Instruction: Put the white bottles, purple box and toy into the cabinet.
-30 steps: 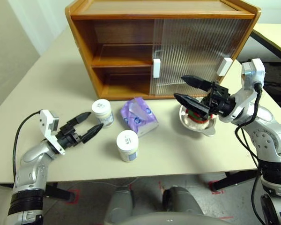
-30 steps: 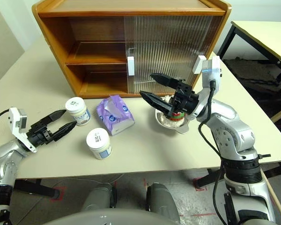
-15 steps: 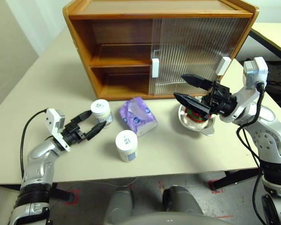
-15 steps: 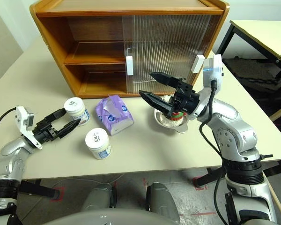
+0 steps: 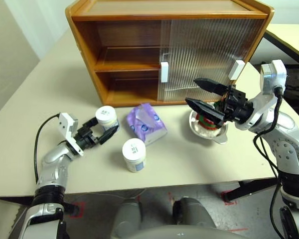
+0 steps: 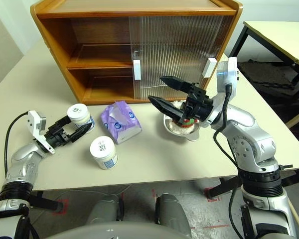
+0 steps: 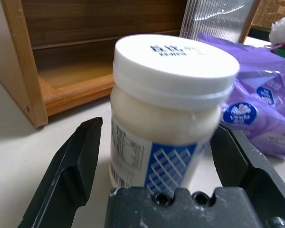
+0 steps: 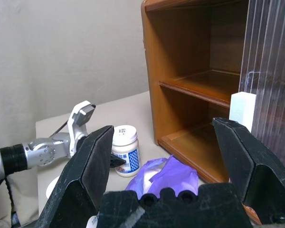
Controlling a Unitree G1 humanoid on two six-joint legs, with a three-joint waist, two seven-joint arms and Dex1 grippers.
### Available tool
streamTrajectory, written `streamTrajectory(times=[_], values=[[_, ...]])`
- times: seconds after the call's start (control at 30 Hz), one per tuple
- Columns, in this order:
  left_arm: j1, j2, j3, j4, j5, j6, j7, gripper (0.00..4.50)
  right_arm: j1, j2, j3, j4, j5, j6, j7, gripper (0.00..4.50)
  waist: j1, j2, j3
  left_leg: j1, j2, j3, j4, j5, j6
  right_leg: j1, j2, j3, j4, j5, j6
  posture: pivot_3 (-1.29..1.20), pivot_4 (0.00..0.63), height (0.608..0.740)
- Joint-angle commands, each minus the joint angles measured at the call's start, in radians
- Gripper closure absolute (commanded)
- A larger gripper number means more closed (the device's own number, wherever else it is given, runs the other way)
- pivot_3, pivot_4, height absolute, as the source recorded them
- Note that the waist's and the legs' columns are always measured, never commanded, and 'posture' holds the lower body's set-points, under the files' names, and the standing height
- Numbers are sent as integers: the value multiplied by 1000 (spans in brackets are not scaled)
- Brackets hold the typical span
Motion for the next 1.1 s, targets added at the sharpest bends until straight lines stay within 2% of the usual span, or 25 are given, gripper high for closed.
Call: streamTrajectory(times=[0.03,0.17,0.27,0.33,0.67,0.9,1.1], values=[[-6,-1,-9,30,16,-21,-17,63,15,-10,-21,-21,10,10,-7,0,-6,0,0,0,0,0,0,0,0,0,0,0,0,0,0,-13,0,740],[-4,3,-6,46,14,-29,-30,63,20,-10,-21,-25,11,8,-12,0,-19,0,0,0,0,0,0,0,1,0,0,0,0,0,0,-15,0,740],[-3,4,-5,49,13,-32,-37,667,19,-11,-22,-23,11,7,-13,0,-23,0,0,0,0,0,0,0,1,0,0,0,0,0,0,-12,0,740],[6,7,-1,41,9,-32,-41,1310,20,-8,-19,-19,8,3,-12,0,-22,0,0,0,0,0,0,0,1,0,0,0,1,0,0,-7,0,740],[3,-4,3,-25,-14,1,-10,1349,14,5,-6,-6,-1,-3,-8,0,-21,-1,0,0,0,0,0,0,1,0,0,1,1,0,0,0,0,740],[-92,-33,6,-131,-48,116,74,1349,20,14,-2,-9,-7,-6,-11,0,-20,-1,-1,-1,0,0,1,0,1,0,0,1,1,1,2,-10,0,740],[-200,-50,-5,-129,-18,158,159,1349,29,28,3,-19,-13,-11,-23,0,-22,-2,-1,-1,-2,0,1,2,3,0,2,2,0,1,2,-25,0,740]])
